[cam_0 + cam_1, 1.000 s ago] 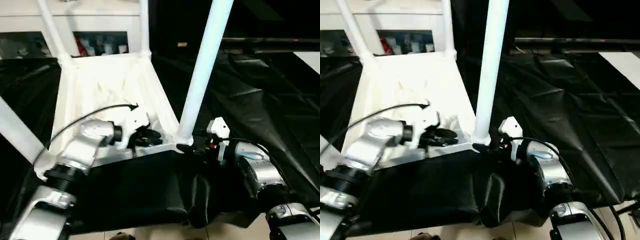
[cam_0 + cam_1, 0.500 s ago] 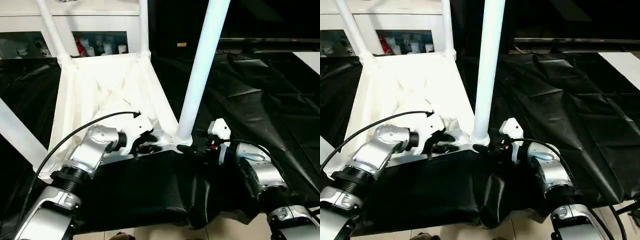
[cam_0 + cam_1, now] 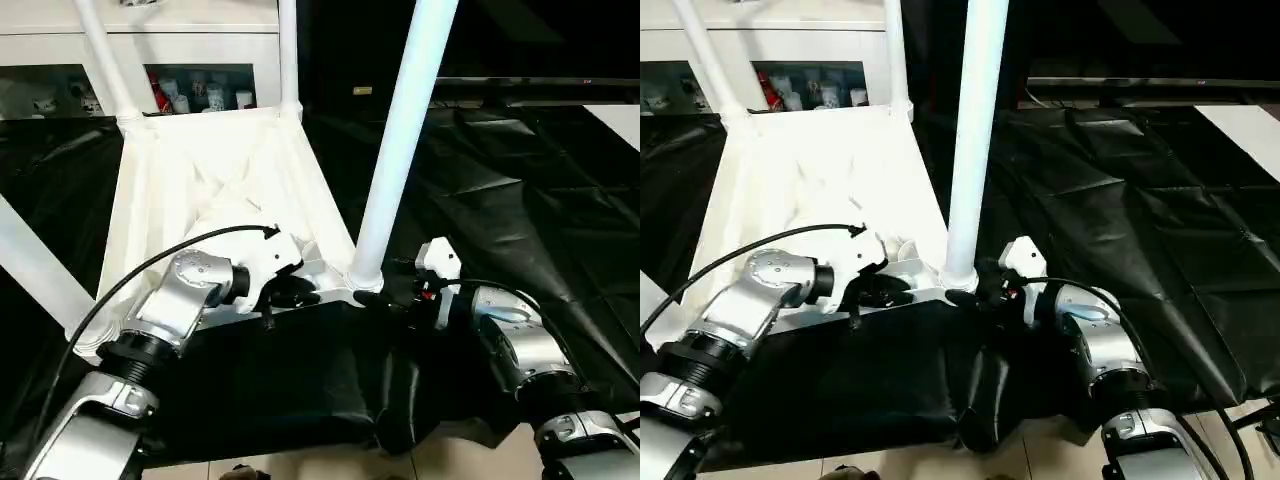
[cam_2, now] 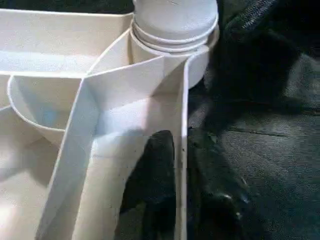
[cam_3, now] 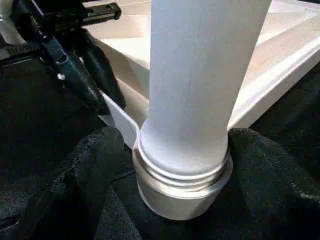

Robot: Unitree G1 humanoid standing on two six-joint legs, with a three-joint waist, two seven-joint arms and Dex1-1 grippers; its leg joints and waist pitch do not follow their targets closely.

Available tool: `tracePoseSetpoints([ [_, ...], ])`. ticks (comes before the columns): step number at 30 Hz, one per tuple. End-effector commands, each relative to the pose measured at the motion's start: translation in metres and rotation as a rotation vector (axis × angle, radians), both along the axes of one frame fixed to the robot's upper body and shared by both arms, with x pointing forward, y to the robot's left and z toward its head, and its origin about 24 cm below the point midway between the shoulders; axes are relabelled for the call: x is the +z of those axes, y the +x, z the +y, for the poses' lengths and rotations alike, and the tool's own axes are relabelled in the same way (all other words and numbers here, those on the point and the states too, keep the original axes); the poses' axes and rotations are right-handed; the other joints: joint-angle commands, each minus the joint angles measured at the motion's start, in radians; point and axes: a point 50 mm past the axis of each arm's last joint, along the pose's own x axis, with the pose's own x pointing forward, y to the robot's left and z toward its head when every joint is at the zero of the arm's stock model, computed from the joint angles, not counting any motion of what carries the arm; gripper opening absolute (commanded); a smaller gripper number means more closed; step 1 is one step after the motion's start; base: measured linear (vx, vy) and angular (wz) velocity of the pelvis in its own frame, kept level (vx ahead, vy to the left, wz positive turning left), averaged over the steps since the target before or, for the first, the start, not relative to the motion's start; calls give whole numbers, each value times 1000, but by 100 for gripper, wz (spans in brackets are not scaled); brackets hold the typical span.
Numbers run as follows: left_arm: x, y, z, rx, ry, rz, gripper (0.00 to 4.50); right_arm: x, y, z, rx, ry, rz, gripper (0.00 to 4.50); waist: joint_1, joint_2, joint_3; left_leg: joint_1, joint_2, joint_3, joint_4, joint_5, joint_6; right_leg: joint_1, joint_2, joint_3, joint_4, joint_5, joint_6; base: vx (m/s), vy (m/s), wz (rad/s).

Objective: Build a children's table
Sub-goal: Rotate leg to tighten

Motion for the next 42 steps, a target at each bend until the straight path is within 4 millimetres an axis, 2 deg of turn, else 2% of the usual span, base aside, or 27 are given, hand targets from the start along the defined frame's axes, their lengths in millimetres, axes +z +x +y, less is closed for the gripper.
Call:
tracePoseSetpoints([
  [1, -4, -1, 3, -7, 26, 24, 24, 4, 2, -2, 15, -20, -17, 376, 4, -2, -70, 33, 66, -39, -70, -182, 53, 40, -62, 35, -55, -107, -276, 0, 0, 0],
  [3, -4, -1, 2, -22, 21, 34, 16, 6, 4, -4, 17, -17, -13, 376, 4, -1, -70, 34, 66, -39, -70, -185, 52, 39, -61, 35, -55, -112, -276, 0, 0, 0],
  [4, -4, -1, 2, -22, 21, 34, 6, 6, 4, -4, 17, -17, -13, 403, 4, -1, -70, 34, 66, -39, -70, -185, 52, 39, -61, 35, -55, -112, -276, 0, 0, 0],
  [7, -8, -8, -3, -104, 2, 69, 6, 8, 5, -2, 48, -24, -2, 403, 7, -1, -71, 32, 67, -38, -70, -174, 57, 40, -61, 34, -51, -100, -281, 0, 0, 0],
  [9, -11, -11, -5, -135, 9, 82, 0, 9, 7, 0, 44, -45, -26, 437, 8, 0, -71, 33, 67, -37, -69, -166, 58, 39, -59, 34, -50, -84, -285, 0, 0, 0],
  [11, -12, -13, -6, -147, 10, 87, 0, 10, 8, 1, 40, -52, -38, 437, 10, 0, -71, 36, 67, -36, -68, -165, 56, 36, -60, 34, -50, -78, -287, 0, 0, 0],
  [17, -13, -14, -10, -172, 11, 90, 0, 11, 11, 5, 54, -57, -38, 437, 17, 2, -68, 38, 68, -38, -73, -213, 29, 36, -61, 35, -55, -136, -271, 0, 0, 0],
  [20, -13, -12, -9, -169, 12, 85, 0, 11, 12, 6, 60, -58, -38, 402, 20, 0, -70, 38, 68, -37, -72, -201, 31, 37, -60, 35, -52, -113, -272, 0, 0, 0],
  [22, -13, -12, -9, -168, 12, 84, 0, 11, 12, 6, 60, -52, -36, 400, 24, 0, -70, 37, 68, -37, -71, -189, 37, 37, -61, 36, -51, -99, -273, 0, 0, 0],
  [24, -12, -12, -9, -169, 12, 84, 0, 11, 12, 7, 62, -47, -33, 366, 25, 1, -70, 37, 68, -37, -72, -193, 36, 37, -61, 35, -51, -110, -272, 0, 0, 0],
  [26, -12, -12, -8, -168, 12, 84, 0, 11, 12, 7, 70, -46, -30, 357, 24, 0, -69, 37, 68, -37, -73, -203, 33, 36, -61, 35, -53, -123, -271, 0, 0, 0],
  [28, -12, -12, -7, -167, 12, 84, 0, 10, 12, 8, 74, -47, -27, 327, 24, 1, -68, 37, 69, -38, -74, -213, 28, 36, -62, 35, -54, -135, -268, 0, 0, 0],
  [35, -13, -11, -6, -148, 0, 87, 0, 5, 8, 9, 100, -33, 22, 277, 24, 1, -68, 37, 68, -38, -75, -214, 28, 36, -61, 35, -54, -137, -266, 0, 0, 0],
  [38, -15, -6, -11, -95, -15, 75, 0, -6, 5, 12, 55, -8, 78, 250, 23, 0, -63, 38, 67, -38, -79, -248, 19, 34, -61, 37, -62, -189, -260, 0, 0, 0],
  [41, -20, -1, -25, -27, -19, 51, 0, -21, 5, 17, -104, -6, 116, 241, 17, -1, -54, 51, 69, -45, -86, -354, -28, 23, -69, 40, -80, -347, -228, 0, 0, 0],
  [42, -21, 0, -30, -11, -19, 44, 0, -24, 6, 18, -155, -5, 123, 241, 12, -4, -54, 50, 66, -50, -87, -380, -42, 25, -72, 41, -86, -413, -205, 0, 0, 0],
])
